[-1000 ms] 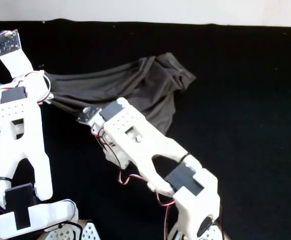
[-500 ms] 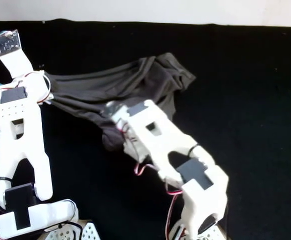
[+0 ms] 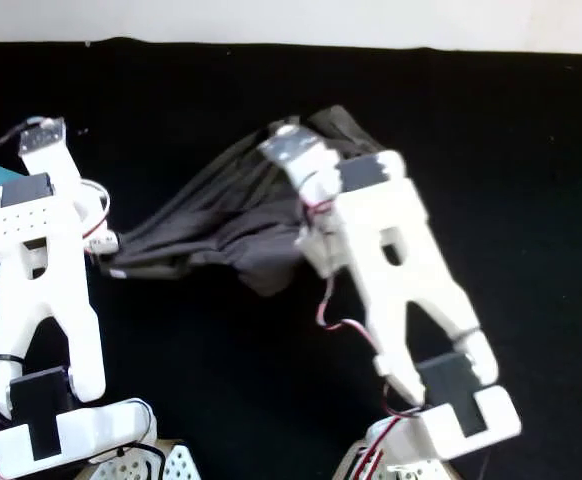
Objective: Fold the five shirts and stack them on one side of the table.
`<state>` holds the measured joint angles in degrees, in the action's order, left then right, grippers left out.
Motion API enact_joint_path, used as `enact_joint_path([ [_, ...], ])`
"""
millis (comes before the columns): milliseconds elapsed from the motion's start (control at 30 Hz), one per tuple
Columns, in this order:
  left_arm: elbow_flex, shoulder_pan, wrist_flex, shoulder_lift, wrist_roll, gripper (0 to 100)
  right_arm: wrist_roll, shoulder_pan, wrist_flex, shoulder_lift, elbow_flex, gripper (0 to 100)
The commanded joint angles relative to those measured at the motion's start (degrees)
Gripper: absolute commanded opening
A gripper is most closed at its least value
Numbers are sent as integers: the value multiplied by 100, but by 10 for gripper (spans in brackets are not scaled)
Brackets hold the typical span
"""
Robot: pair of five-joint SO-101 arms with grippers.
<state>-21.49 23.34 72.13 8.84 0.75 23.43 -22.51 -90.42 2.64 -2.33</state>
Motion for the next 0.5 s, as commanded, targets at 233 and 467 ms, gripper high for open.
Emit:
enact_joint_path([
  [233,1666,-637,2224,163,976,191,1301,1903,-558,963,1042,5],
  [467,2246,-2237,2215,101,1037,193,1301,1930,-620,1262,884,5],
])
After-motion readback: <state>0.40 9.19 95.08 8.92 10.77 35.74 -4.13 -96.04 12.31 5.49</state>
